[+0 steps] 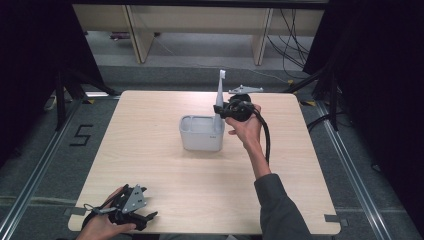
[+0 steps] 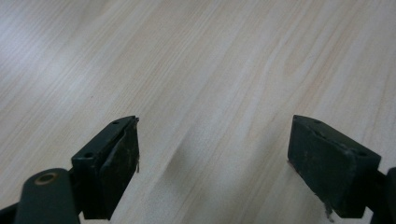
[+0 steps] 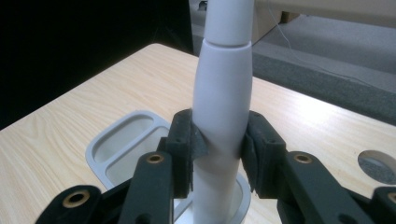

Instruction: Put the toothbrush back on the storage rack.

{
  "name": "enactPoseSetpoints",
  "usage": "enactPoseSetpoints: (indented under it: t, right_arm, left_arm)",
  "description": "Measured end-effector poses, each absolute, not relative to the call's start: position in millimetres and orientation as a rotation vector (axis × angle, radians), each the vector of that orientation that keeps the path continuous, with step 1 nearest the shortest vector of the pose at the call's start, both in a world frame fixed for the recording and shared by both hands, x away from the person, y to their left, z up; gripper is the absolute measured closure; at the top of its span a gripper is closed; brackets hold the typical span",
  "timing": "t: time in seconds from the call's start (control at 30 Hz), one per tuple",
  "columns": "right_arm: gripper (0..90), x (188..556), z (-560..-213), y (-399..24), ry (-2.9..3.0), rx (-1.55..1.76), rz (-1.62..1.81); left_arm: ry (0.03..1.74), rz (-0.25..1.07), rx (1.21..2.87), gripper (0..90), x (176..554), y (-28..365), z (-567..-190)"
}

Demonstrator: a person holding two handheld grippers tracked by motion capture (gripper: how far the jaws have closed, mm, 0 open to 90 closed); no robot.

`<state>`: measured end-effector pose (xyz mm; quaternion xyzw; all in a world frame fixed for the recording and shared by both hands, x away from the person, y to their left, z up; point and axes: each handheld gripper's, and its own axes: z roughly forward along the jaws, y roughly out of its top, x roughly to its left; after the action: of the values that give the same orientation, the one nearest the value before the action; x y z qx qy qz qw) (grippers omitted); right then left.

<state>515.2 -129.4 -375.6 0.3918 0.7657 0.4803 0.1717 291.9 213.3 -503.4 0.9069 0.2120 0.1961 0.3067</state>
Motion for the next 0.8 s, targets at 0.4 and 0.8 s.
enactPoseSetpoints:
  t: [0.4, 0.8]
  right_arm:
    - [66.7, 515, -391, -129, 2.220, 1.097, 1.300]
    - [66.7, 513, -399, -126, 2.243, 1.122, 1.268]
  left_arm:
    - [0.546, 0.521, 2.422, 16.4, 293, 214, -503]
    - [0.541, 0.519, 2.425, 16.4, 292, 214, -503]
